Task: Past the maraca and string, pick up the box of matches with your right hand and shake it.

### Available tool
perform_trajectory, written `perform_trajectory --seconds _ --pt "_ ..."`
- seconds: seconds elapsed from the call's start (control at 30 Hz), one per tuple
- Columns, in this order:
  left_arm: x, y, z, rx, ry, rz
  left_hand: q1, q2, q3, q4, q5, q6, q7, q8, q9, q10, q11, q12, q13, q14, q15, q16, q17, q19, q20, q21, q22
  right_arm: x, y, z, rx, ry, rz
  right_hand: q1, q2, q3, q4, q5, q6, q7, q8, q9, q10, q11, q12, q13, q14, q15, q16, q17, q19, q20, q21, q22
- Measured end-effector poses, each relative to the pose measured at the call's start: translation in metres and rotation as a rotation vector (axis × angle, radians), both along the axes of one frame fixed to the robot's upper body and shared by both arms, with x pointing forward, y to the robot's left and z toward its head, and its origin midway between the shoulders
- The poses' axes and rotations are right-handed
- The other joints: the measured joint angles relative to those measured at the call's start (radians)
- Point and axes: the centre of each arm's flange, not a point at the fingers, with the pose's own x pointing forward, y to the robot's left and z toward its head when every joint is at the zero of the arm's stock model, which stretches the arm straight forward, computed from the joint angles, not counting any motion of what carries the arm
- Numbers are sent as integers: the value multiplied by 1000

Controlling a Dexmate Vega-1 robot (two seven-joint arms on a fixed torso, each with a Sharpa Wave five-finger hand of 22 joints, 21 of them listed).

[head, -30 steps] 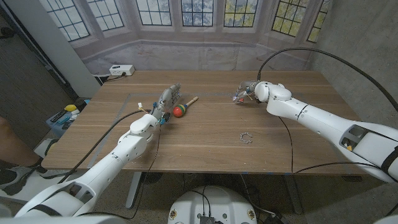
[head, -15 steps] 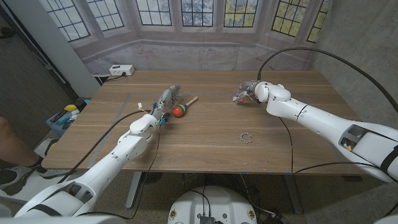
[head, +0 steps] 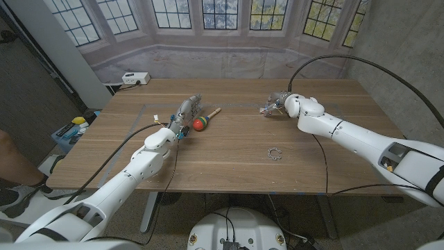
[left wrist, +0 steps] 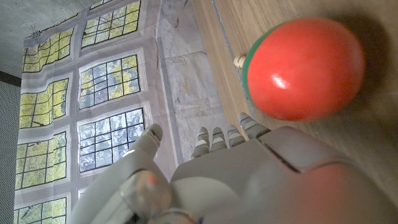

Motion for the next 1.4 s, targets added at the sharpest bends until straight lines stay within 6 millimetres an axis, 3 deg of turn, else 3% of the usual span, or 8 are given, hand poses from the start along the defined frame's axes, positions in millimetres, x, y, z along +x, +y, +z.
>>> perform_trajectory --seconds 0.37,1.4 --pt "-1 -1 1 4 -1 -3 0 0 0 0 0 0 0 0 0 0 0 0 0 -2 2 0 2 0 0 0 0 0 -1 -5 4 -32 -9 8 -8 7 2 0 64 -10 22 0 52 -2 8 0 34 -16 7 0 27 -6 7 0" --pt "0 -2 0 16 6 -5 0 0 0 0 0 0 0 0 0 0 0 0 0 -2 2 0 2 0 0 0 0 2 1 -10 16 -105 -14 26 -8 25 3 0 168 -14 46 -3 148 -30 16 0 102 -41 15 0 86 -18 7 0"
